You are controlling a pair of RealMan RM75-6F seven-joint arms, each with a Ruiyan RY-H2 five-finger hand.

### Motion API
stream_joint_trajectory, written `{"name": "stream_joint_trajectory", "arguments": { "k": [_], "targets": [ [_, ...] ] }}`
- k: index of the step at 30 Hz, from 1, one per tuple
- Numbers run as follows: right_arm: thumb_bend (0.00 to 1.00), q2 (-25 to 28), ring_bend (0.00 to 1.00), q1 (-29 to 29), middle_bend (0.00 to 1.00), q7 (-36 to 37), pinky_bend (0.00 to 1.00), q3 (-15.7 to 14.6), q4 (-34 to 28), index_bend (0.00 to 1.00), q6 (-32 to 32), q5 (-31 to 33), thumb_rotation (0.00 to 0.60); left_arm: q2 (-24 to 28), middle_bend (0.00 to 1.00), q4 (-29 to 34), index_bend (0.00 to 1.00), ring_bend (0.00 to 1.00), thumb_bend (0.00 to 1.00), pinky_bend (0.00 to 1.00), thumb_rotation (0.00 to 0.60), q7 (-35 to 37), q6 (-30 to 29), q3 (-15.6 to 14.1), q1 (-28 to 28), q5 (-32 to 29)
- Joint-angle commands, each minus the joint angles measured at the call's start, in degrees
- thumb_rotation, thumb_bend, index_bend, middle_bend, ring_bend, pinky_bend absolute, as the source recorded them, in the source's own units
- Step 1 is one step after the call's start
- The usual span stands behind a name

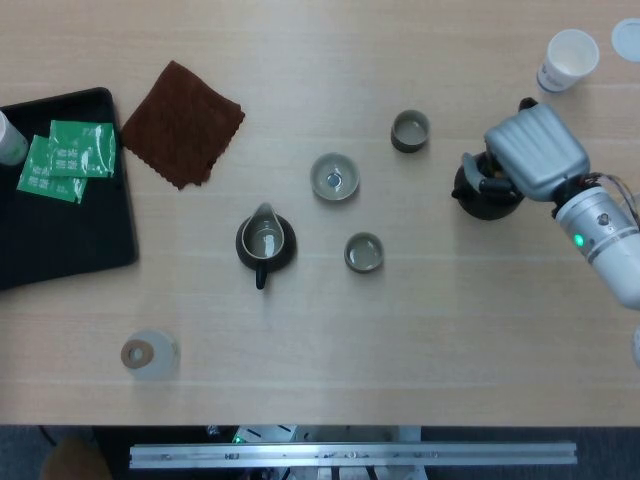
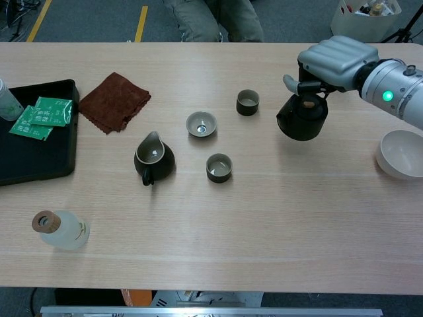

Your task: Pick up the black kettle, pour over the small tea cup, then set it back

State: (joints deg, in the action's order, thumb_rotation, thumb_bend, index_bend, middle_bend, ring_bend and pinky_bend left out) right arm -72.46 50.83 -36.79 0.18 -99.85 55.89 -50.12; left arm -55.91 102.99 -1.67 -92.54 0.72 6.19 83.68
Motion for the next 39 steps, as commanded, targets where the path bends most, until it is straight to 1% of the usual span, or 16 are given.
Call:
{"name": "stream_joint_trajectory", "arguments": {
  "k": [1,7,8,12,15,18,22,24,30,32,39],
  "targets": [
    [0.54,0.33,0.82,-0.08,0.97,0.01,0.34,0.49,-0.27,1.00,0.23,-0.33,0.000,0.06,0.10,0.02,0.16,0.03,0.36,0.05,0.600,0.05,-0.04,0.00,0.02,0.04],
    [0.55,0.84,0.82,-0.15,0.97,-0.21,0.34,1.38,-0.69,1.00,0.68,-1.09,0.001,0.19,0.10,-0.02,0.16,0.03,0.36,0.05,0.600,0.36,-0.03,0.04,-0.03,0.15],
    [0.55,0.82,0.82,-0.17,0.96,-0.23,0.34,1.45,-0.70,1.00,0.74,-1.13,0.008,0.19,0.10,-0.03,0.16,0.03,0.36,0.05,0.600,0.39,-0.03,0.04,-0.03,0.16],
    [0.56,0.74,0.81,-0.14,0.95,-1.01,0.34,1.86,-0.54,0.98,1.20,-1.31,0.074,0.24,0.10,-0.14,0.16,0.03,0.36,0.05,0.600,0.73,0.09,0.00,-0.09,0.27],
    [0.57,0.61,0.80,-0.16,0.93,-1.49,0.34,2.29,-0.64,0.95,1.62,-1.03,0.142,0.29,0.10,-0.25,0.16,0.03,0.36,0.05,0.600,0.94,0.15,0.03,-0.10,0.18],
    [0.57,0.55,0.79,-0.14,0.92,-2.21,0.34,2.51,-0.71,0.93,1.99,-1.04,0.188,0.32,0.10,-0.34,0.16,0.03,0.36,0.05,0.600,1.12,0.14,0.02,-0.09,0.20],
    [0.57,0.25,0.77,-0.05,0.91,-3.76,0.34,2.87,-0.65,0.90,2.88,-0.57,0.281,0.33,0.10,-0.50,0.16,0.03,0.36,0.05,0.600,1.39,0.06,0.03,-0.04,0.22],
    [0.57,0.05,0.77,-0.02,0.90,-4.27,0.34,3.14,-0.50,0.88,3.28,-0.34,0.311,0.33,0.10,-0.52,0.16,0.03,0.36,0.05,0.600,1.46,0.02,0.07,-0.07,0.30],
    [0.57,-1.18,0.76,0.12,0.89,-5.20,0.34,3.92,0.64,0.87,4.08,-0.28,0.399,0.27,0.10,-0.67,0.16,0.03,0.36,0.05,0.600,1.60,0.18,0.10,-0.22,0.40],
    [0.56,-1.47,0.76,0.22,0.89,-4.84,0.34,4.49,0.99,0.87,3.97,0.14,0.407,0.25,0.10,-0.68,0.16,0.03,0.36,0.05,0.600,1.59,0.21,0.12,-0.23,0.32],
    [0.53,-3.01,0.75,1.21,0.89,-5.38,0.34,5.92,3.16,0.87,3.12,2.22,0.405,0.15,0.10,-0.60,0.16,0.03,0.36,0.05,0.600,1.31,0.26,0.16,-0.18,-0.05]
  ]
}}
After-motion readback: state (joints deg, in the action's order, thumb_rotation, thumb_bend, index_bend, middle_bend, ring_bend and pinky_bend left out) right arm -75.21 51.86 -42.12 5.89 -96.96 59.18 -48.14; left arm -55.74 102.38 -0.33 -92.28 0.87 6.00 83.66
